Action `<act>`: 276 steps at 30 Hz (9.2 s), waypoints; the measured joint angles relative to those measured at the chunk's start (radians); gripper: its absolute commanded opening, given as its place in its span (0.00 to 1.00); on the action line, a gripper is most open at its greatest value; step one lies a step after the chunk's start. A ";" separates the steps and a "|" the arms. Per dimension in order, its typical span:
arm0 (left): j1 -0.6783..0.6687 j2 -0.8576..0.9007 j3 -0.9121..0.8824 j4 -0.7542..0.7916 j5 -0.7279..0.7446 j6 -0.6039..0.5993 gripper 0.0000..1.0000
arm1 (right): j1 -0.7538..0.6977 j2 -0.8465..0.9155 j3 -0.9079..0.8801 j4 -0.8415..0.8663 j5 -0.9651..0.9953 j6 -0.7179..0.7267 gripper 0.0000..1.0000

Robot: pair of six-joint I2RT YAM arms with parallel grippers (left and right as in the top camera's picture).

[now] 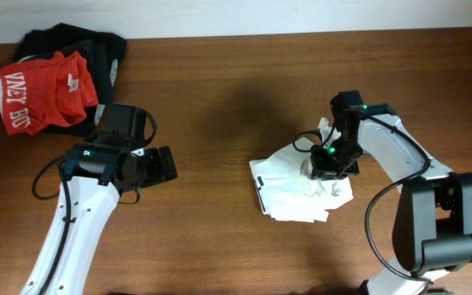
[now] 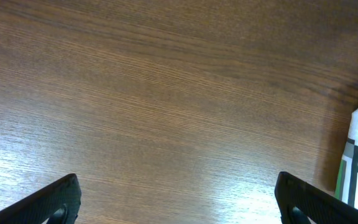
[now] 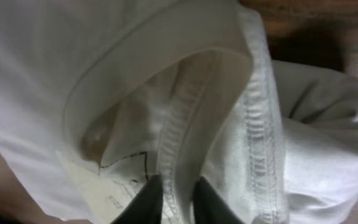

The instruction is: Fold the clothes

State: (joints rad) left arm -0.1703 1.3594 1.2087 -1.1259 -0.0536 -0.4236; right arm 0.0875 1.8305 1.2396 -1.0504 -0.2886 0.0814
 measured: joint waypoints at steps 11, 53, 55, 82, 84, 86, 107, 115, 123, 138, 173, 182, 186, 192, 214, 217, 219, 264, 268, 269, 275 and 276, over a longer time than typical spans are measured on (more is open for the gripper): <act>0.000 0.000 0.000 0.000 0.000 0.000 0.99 | -0.011 -0.015 0.327 -0.367 0.064 0.066 0.04; 0.000 0.158 -0.001 0.050 0.057 0.000 0.99 | -0.314 -0.053 -0.122 -0.040 0.252 0.291 0.41; 0.000 0.158 -0.001 0.054 0.061 0.000 0.99 | -0.320 -0.052 -0.071 -0.118 0.266 0.300 0.62; -0.196 0.159 -0.001 0.170 0.229 0.065 0.99 | -0.682 -0.077 -0.084 -0.055 0.253 0.360 0.04; -0.196 0.159 -0.001 0.173 0.229 0.065 0.99 | -0.680 -0.077 -0.142 -0.006 0.239 0.360 0.04; -0.196 0.159 -0.001 0.174 0.227 0.065 0.99 | -0.664 -0.077 -0.194 0.049 0.233 0.361 0.04; -0.196 0.159 -0.001 0.182 0.225 0.065 0.99 | 0.074 -0.077 -0.253 0.217 0.047 0.418 0.04; -0.196 0.278 -0.001 0.428 0.365 0.210 0.99 | -0.044 -0.070 0.015 -0.091 0.035 0.249 0.99; -0.196 0.547 -0.001 0.663 0.608 0.357 0.99 | -0.157 -0.069 0.019 -0.120 0.036 0.198 0.99; -0.189 0.668 0.007 0.674 0.671 0.422 0.01 | -0.157 -0.069 0.019 -0.120 0.035 0.194 0.99; 0.489 0.679 0.647 0.578 0.042 0.354 0.00 | -0.157 -0.069 0.019 -0.120 0.035 0.195 0.99; 0.514 0.679 0.647 0.603 -0.010 0.279 0.02 | -0.157 -0.069 0.019 -0.120 0.035 0.194 0.99; 0.555 0.679 0.647 0.588 -0.075 0.268 0.04 | -0.157 -0.069 0.019 -0.120 0.035 0.195 0.99; 0.603 0.682 0.640 0.594 -0.099 0.258 0.77 | -0.157 -0.069 0.019 -0.120 0.035 0.195 0.99; 0.573 0.795 0.663 0.646 0.255 0.331 0.07 | -0.157 -0.069 0.019 -0.120 0.035 0.195 0.99; 0.571 0.892 0.663 0.629 0.264 0.352 0.26 | -0.157 -0.069 0.019 -0.120 0.036 0.195 0.99; 0.571 0.888 0.671 0.624 0.264 0.356 0.50 | -0.157 -0.069 0.019 -0.121 0.035 0.195 0.99; 0.296 -0.684 -0.121 -0.539 0.626 0.625 0.99 | -0.157 -0.069 0.021 -0.120 0.035 0.195 0.99; 0.296 -0.684 -0.122 -0.463 0.626 0.620 0.99 | -0.157 -0.069 0.021 -0.120 0.035 0.194 0.99; 0.294 -0.687 -0.129 -0.366 0.626 0.620 0.99 | -0.157 -0.069 0.021 -0.120 0.035 0.195 0.99; 0.269 -0.686 -0.130 -0.116 0.653 0.618 0.99 | -0.157 -0.069 0.021 -0.120 0.035 0.194 0.99; 0.249 -0.690 -0.130 -0.086 0.656 0.617 0.99 | -0.157 -0.069 0.021 -0.120 0.035 0.195 0.99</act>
State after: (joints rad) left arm 0.0784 0.6697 1.0782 -1.2118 0.6025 0.1936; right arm -0.0696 1.7611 1.2606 -1.1706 -0.2531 0.2764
